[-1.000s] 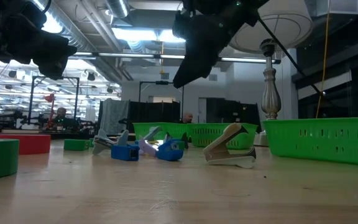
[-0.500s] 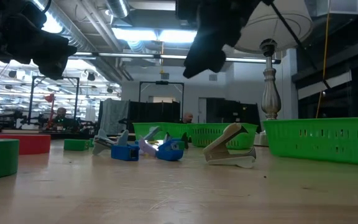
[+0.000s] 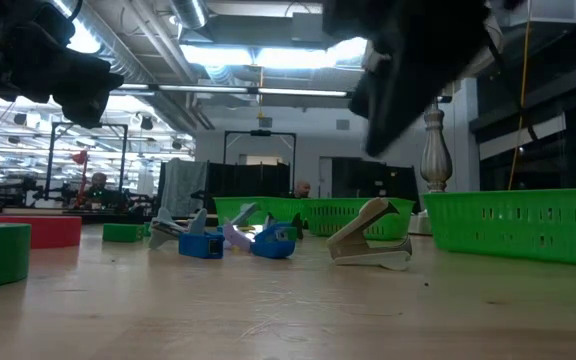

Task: Pick and place Stapler, Stapler remover, tape
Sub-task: Put the right gray staple remover into the bottom basket

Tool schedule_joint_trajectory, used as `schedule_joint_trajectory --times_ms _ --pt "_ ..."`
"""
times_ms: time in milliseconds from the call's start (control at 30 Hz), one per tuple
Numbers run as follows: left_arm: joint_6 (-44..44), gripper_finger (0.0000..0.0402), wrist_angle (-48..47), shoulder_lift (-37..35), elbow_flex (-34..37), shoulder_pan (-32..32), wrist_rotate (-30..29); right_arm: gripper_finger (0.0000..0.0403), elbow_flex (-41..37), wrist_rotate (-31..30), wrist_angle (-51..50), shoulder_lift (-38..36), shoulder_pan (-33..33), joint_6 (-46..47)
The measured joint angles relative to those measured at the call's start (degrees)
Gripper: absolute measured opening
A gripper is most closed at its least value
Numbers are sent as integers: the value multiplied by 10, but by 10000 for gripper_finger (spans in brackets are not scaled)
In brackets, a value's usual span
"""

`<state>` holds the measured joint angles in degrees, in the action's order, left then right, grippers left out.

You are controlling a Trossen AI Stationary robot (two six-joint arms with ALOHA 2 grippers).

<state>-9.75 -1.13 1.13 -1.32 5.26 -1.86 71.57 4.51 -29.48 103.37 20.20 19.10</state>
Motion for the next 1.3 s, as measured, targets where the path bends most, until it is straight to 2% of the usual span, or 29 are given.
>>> schedule_joint_trajectory --times_ms 167,300,533,933,1300 --pt "0 107 0 0 0 0 0 142 -28 -4 -1 0 8 21" --pt "0 107 0 0 0 0 0 142 -50 -40 5 0 8 32" --pt "0 107 0 0 0 0 0 142 -92 -45 58 0 8 30" --pt "0 107 0 0 0 0 0 142 -100 -79 105 0 7 30" --pt "0 107 0 0 0 0 0 141 -100 -80 118 17 -3 23"
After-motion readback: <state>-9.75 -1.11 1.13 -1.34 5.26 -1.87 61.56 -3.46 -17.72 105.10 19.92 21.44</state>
